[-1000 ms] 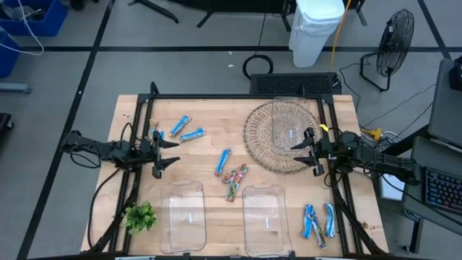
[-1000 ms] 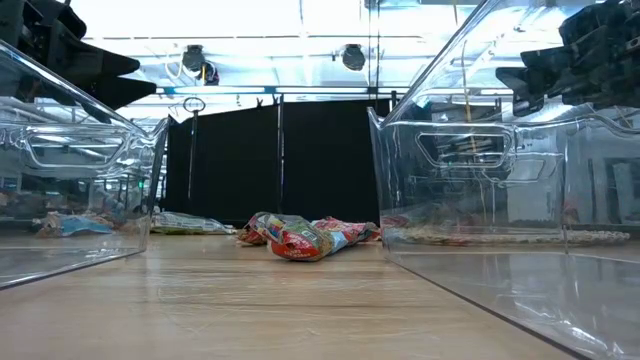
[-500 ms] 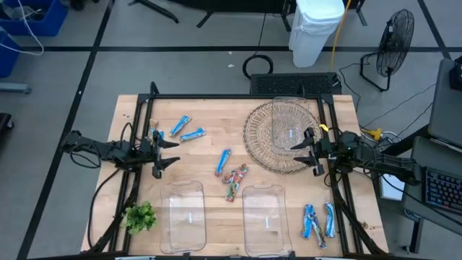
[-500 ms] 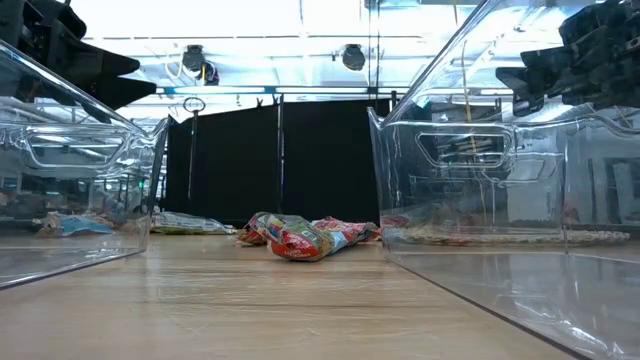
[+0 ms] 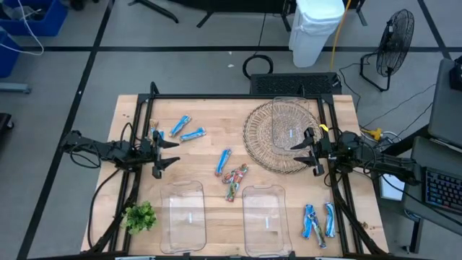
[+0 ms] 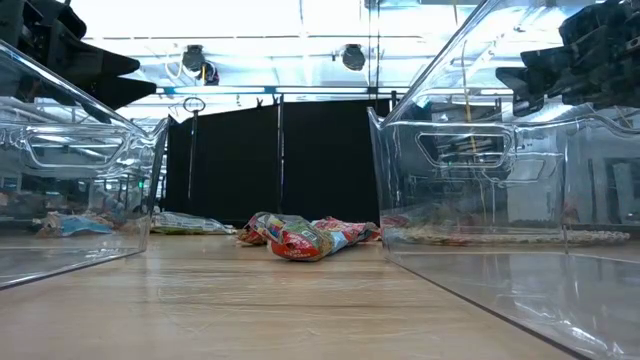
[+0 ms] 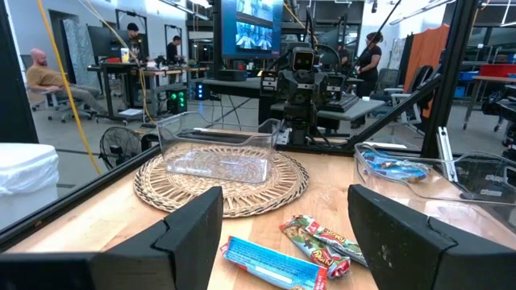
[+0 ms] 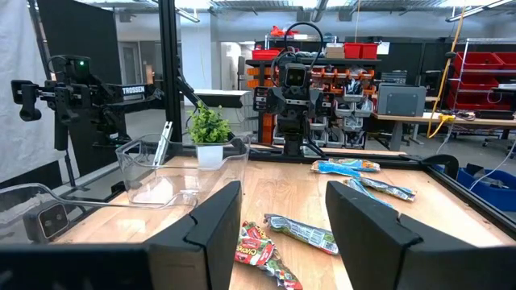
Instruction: Pick and place Granola Bars by type
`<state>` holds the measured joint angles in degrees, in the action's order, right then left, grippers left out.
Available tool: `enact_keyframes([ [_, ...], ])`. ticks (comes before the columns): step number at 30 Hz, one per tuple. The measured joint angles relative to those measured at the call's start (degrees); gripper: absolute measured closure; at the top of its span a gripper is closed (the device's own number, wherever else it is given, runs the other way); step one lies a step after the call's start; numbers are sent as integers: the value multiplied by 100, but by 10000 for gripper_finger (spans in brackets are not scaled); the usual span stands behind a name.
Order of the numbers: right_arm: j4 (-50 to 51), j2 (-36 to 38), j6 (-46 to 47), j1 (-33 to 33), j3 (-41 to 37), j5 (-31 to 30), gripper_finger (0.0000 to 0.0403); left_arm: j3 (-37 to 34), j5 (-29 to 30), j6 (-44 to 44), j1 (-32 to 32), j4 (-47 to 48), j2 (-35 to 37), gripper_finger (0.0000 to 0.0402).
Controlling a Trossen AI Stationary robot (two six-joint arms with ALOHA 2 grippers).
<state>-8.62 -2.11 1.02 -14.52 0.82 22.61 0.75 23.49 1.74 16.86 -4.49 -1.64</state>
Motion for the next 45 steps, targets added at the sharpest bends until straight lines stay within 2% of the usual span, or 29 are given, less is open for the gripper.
enact_keyframes([
  [5,-19,-2,-11,2,1,-25,229,0,-1,0,-2,0,0,135],
  [9,-445,-2,107,0,0,-2,229,2,-1,-1,0,0,1,135],
  [16,-1266,0,2008,2,0,159,229,0,1,1,-2,0,0,135],
  [19,-1344,0,2173,2,0,137,229,0,1,1,0,0,-1,135],
  [22,-1218,0,2414,2,0,-301,229,0,0,1,-1,0,0,135],
  [24,-1143,-18,2746,0,0,-366,229,2,-1,1,-2,-2,1,135],
  [30,-1938,-151,3687,2,0,517,229,0,-1,-1,-2,0,1,135],
  [32,-2034,-192,3815,6,0,619,229,0,1,0,0,-1,0,135],
  [37,-1859,-386,3636,224,0,560,229,0,-1,1,-1,0,-1,135],
  [40,-1679,-759,3753,526,183,97,229,1,0,0,0,0,-1,135],
  [42,-748,-1218,3861,767,490,-88,229,0,-1,1,0,0,-1,135],
  [45,668,-2272,4106,1258,1470,-516,231,0,0,1,0,0,1,135],
])
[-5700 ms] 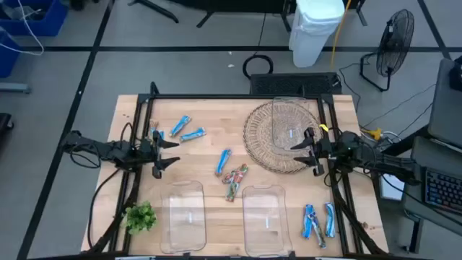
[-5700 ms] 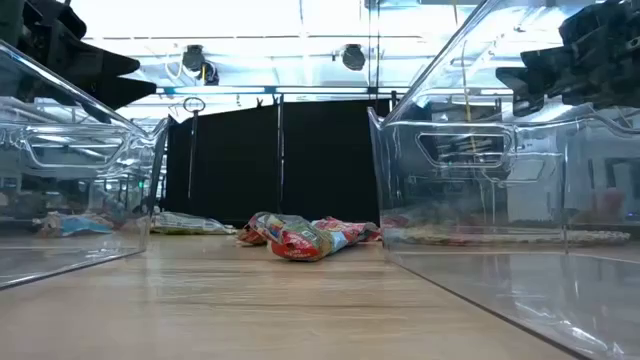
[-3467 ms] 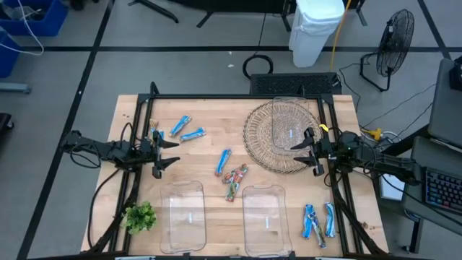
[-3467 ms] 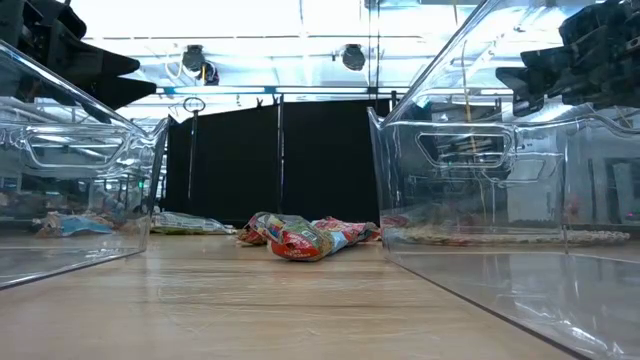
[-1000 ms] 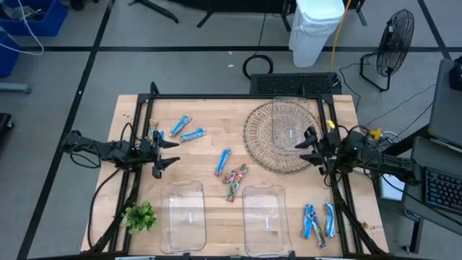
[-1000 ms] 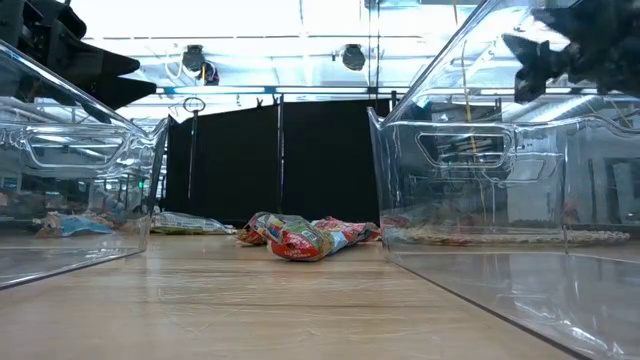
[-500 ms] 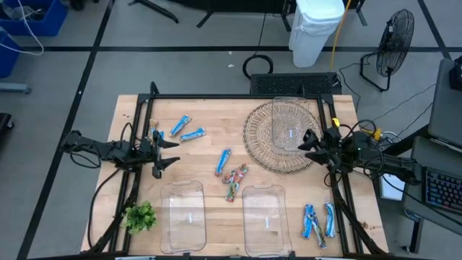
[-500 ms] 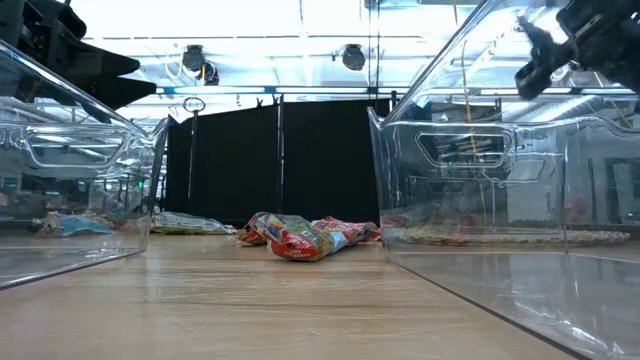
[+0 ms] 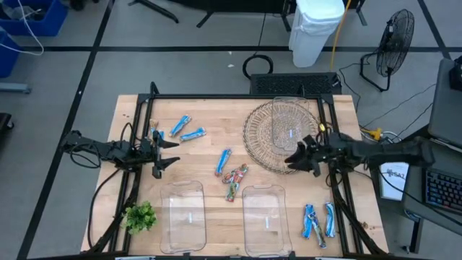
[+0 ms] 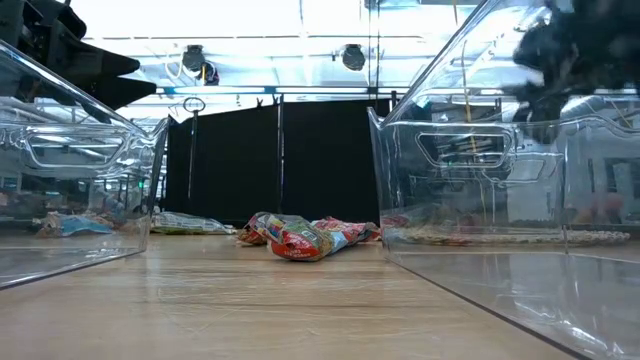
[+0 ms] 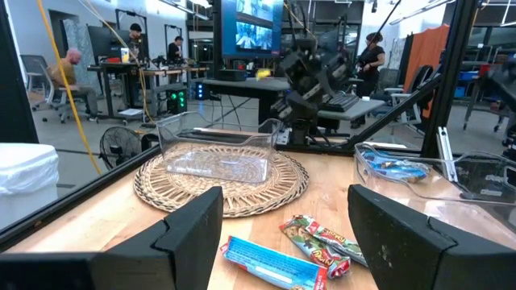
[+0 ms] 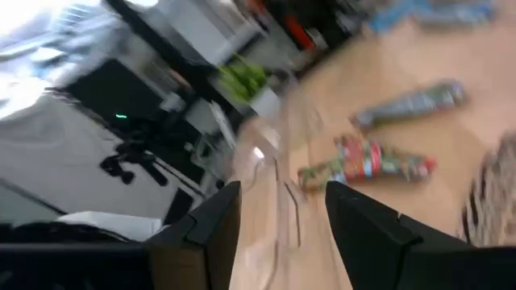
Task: Pick and place Granola Bars by type
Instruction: Put the right blue granola bar into the top transparent bin
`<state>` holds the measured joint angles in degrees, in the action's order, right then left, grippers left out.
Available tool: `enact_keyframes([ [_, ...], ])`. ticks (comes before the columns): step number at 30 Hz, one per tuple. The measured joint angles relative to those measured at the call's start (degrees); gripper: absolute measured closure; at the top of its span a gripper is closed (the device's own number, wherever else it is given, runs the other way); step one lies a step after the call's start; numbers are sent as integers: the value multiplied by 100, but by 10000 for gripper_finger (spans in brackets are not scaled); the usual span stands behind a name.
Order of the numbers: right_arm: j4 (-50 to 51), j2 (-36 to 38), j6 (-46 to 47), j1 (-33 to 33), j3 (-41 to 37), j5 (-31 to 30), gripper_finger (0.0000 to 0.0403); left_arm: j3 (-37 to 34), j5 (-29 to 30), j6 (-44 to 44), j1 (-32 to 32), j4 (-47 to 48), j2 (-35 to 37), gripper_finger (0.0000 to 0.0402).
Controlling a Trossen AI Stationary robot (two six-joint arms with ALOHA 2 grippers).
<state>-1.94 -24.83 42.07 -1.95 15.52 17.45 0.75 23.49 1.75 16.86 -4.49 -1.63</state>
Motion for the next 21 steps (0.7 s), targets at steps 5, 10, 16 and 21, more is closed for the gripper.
enact_keyframes([
  [5,2260,-2157,937,1167,1508,117,242,2,-1,-2,0,-6,-2,135],
  [10,2643,-3793,2161,2321,2696,570,267,1,-1,0,0,-6,-2,135],
  [16,2567,-4868,4284,3534,3301,660,316,2,-1,-2,-2,-4,-2,135],
  [21,2700,-5272,6208,4434,3290,673,372,0,-1,0,-2,-2,-2,135],
])
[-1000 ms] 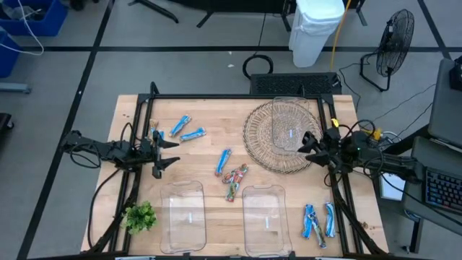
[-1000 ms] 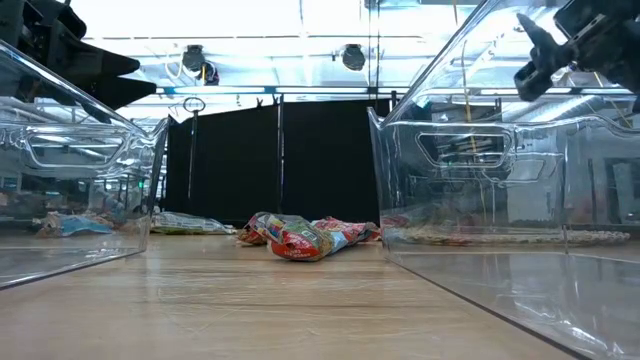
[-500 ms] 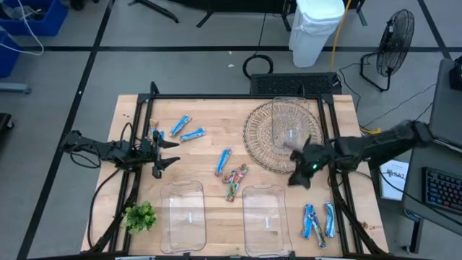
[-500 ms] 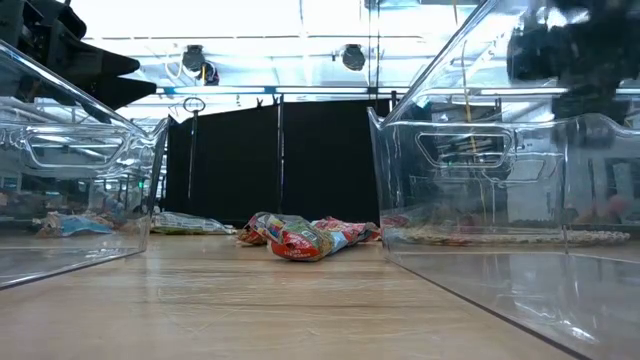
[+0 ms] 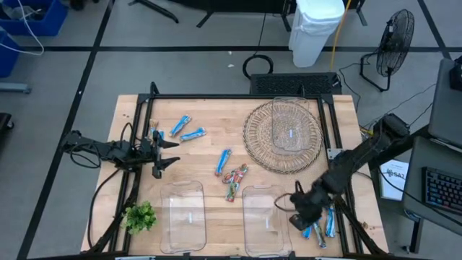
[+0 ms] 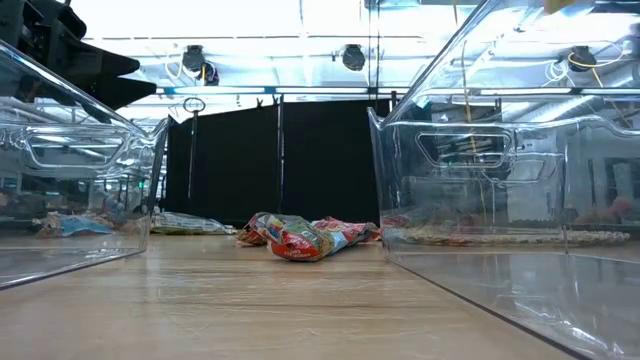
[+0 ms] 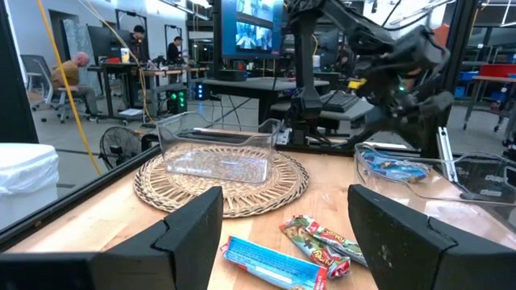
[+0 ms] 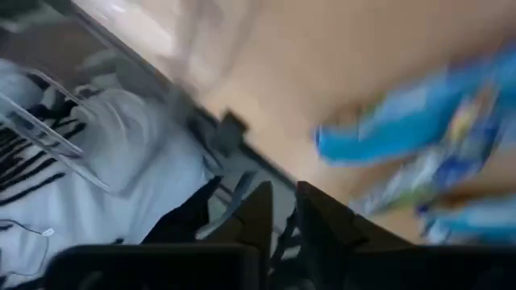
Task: Pick and place Granola Bars by type
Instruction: Put the right blue granola bar into the top transparent bin
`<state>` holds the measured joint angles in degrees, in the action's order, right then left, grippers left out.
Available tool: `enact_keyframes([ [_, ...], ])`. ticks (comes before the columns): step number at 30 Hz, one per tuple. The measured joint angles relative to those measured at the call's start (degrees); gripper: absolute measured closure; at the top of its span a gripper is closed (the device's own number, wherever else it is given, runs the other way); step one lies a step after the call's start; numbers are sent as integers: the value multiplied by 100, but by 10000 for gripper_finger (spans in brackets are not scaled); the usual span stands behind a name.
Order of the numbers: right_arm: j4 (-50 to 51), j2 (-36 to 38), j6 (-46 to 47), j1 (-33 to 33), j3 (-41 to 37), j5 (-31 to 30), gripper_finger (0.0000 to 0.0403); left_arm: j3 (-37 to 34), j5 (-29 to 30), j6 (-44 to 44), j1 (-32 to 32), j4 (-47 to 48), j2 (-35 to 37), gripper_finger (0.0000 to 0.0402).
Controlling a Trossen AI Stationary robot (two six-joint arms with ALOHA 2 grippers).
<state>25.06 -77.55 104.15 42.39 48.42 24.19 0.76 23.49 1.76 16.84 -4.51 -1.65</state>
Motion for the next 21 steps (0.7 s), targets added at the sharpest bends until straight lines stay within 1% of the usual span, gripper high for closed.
enact_keyframes([
  [2,122,-121,544,338,-4,28,394,2,0,0,2,0,0,135],
  [6,552,-266,1227,730,-9,58,396,2,0,-2,1,2,0,135],
  [11,1576,-421,1192,842,-11,661,401,2,0,-1,2,2,0,135],
  [14,1937,-517,1051,831,-11,757,402,2,0,-1,1,2,0,135],
  [17,1789,-601,1106,831,-113,800,402,2,0,-1,2,2,0,135],
  [21,1134,-786,1310,851,-463,916,402,1,0,-2,1,2,0,135],
])
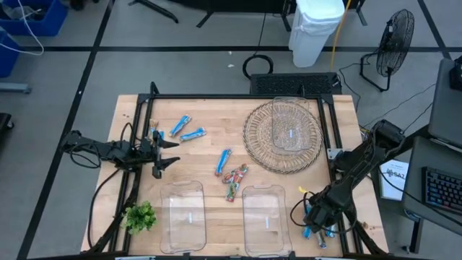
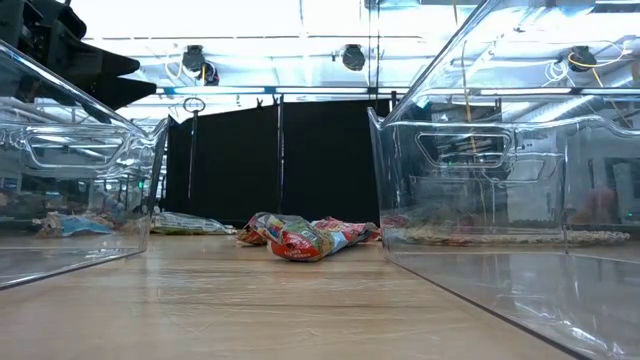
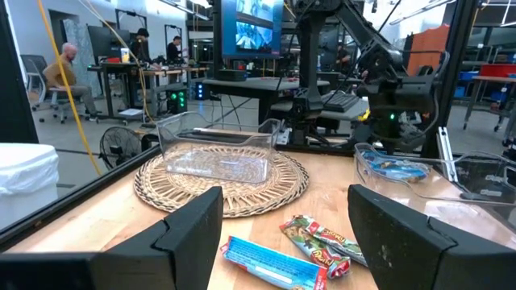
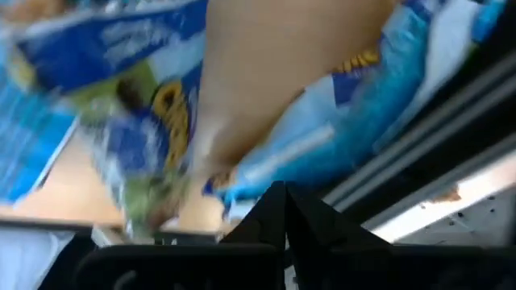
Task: Pick and place Granola Bars by type
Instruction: Put the right blue granola bar into the top transparent bin
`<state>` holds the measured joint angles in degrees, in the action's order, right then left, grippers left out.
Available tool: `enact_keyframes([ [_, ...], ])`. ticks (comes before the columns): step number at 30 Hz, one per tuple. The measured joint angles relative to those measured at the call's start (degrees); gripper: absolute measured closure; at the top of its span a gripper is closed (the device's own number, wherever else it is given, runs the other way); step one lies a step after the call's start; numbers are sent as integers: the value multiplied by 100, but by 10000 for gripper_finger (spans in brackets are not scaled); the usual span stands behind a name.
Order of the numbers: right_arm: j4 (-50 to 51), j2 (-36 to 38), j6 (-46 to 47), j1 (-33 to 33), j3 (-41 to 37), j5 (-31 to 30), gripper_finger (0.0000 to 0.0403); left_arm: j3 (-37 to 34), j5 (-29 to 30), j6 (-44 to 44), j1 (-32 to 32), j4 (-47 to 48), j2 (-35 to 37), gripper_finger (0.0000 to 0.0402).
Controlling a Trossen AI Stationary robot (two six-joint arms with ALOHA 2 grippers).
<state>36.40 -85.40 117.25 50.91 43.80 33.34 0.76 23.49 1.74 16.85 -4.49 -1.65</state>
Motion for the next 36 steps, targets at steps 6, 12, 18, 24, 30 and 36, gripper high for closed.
enact_keyframes([
  [6,-614,-182,140,16,-343,178,402,1,0,2,-1,0,0,135],
  [12,-620,-180,-114,-143,-441,-175,403,1,0,0,1,-2,0,135],
  [18,-1243,-43,-700,-429,-442,-1288,403,1,1,0,-1,-2,0,135],
  [24,-1250,429,-829,-639,-431,-2048,403,1,1,1,1,-4,1,135],
  [30,-611,918,-1078,-679,-416,-2834,403,1,0,0,1,-2,2,135],
  [36,-572,1225,-1323,-655,-558,-3355,391,1,0,0,1,-3,0,135],
])
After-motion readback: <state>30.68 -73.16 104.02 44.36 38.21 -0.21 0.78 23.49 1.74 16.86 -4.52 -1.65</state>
